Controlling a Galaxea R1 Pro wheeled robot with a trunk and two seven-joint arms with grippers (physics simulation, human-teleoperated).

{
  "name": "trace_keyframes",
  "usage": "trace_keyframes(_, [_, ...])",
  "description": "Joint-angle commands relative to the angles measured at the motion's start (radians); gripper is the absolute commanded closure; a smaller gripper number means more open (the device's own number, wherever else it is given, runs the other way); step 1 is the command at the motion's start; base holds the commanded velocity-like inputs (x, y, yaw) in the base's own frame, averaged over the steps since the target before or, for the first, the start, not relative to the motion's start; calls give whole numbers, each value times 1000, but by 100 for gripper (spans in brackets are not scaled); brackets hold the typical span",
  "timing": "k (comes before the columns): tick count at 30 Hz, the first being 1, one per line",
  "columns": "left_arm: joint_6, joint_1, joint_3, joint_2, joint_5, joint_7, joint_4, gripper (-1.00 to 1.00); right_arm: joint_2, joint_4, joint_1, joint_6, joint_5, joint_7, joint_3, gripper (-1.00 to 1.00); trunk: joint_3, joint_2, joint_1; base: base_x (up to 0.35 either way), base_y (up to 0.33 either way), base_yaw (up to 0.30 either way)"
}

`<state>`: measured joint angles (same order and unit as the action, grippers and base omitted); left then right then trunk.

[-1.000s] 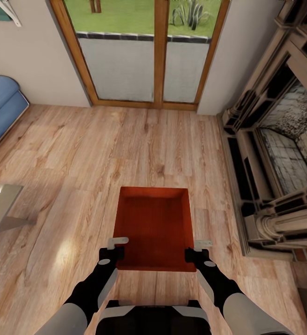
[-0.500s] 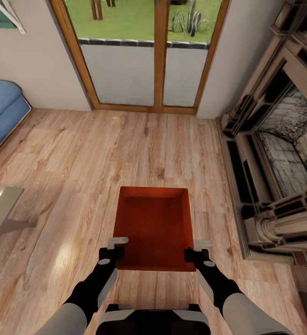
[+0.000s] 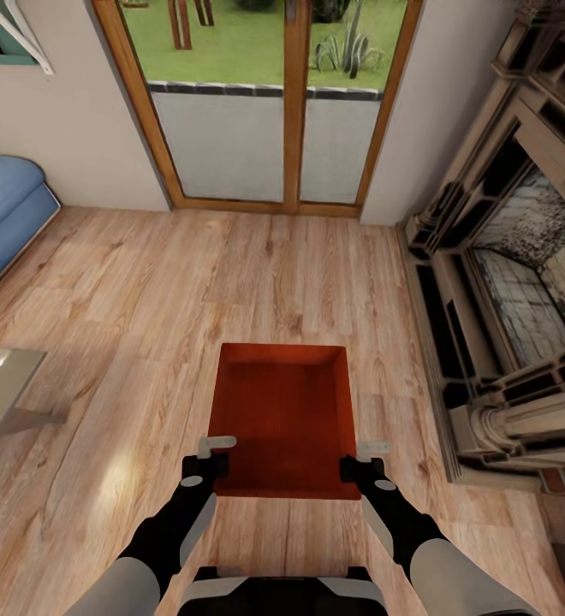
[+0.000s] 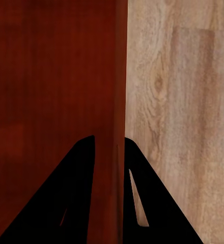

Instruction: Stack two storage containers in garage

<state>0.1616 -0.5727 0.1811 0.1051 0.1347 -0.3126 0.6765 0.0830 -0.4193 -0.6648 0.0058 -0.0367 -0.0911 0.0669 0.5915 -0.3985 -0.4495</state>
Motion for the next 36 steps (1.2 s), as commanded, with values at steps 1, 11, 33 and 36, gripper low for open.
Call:
trace_keyframes(1, [7, 0, 4, -1, 9, -14, -1, 100, 0, -3, -1, 0, 6, -32, -5, 100, 0, -1, -1, 0, 0, 0])
trace_keyframes(11, [7, 1, 4, -1, 9, -14, -1, 100, 0, -3, -1, 0, 6, -33, -5, 100, -16, -1, -1, 0, 0, 0])
trace_keyframes(33, [6, 0, 4, -4, 8, -13, -13, 100, 0, -3, -1, 0, 11, -33, -4, 100, -49, -1, -1, 0, 0, 0])
trace_keyframes(36, [6, 0, 4, -4, 8, -13, -14, 100, 1, -3, -1, 0, 12, -33, -4, 100, -54, -1, -1, 0, 0, 0])
